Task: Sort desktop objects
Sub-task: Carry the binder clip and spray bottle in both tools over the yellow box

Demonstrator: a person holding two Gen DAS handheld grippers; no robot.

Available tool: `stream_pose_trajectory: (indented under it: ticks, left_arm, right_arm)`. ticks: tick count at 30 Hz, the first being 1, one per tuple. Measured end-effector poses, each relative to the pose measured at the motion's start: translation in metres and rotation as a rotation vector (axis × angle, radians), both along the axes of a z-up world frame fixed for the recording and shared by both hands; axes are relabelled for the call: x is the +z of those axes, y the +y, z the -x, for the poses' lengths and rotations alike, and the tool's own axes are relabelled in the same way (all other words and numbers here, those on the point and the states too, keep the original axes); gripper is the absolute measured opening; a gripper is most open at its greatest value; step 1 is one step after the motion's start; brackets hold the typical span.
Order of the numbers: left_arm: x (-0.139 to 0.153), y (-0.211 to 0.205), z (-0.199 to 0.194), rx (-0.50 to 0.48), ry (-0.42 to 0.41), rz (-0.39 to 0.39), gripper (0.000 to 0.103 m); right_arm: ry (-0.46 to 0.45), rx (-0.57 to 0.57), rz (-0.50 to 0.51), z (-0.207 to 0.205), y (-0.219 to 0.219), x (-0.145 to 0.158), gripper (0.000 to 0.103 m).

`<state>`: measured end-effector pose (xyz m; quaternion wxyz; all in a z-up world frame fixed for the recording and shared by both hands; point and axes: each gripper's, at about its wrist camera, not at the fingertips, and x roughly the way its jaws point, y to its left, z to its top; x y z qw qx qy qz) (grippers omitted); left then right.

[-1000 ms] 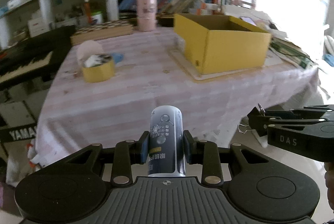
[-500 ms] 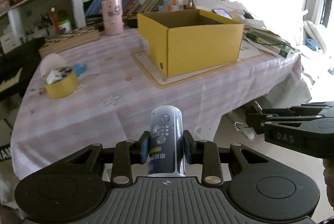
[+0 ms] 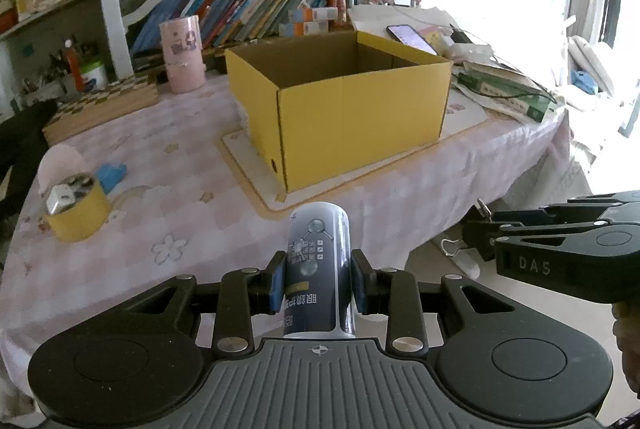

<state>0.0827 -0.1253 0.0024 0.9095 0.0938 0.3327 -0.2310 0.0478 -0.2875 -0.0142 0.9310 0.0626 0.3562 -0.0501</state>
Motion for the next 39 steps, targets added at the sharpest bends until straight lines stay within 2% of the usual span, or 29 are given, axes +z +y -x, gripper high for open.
stream_pose_trajectory:
  ticks: [10,20,26,34,39]
  left_arm:
    - [0.011,-0.027,-0.031,-0.002,-0.036,0.004,0.031]
    - [0.044,-0.055,-0.065,0.033,-0.139,0.032,0.031]
    - [0.057,-0.072,-0.09,0.088,-0.165,0.051,0.031]
    - [0.064,-0.1,-0.121,0.14,-0.182,0.059,0.031]
    - [0.067,-0.113,-0.138,0.163,-0.19,0.059,0.031]
  right_arm:
    - [-0.031,0.018,-0.005,-0.034,-0.026,0.01,0.024]
    - [-0.175,0.079,0.02,-0.08,-0.059,0.052,0.024]
    - [-0.238,0.137,0.021,-0.116,-0.08,0.073,0.024]
    - [-0.261,0.236,0.059,-0.164,-0.103,0.079,0.024]
    - [-0.241,0.287,0.06,-0.192,-0.112,0.076,0.024]
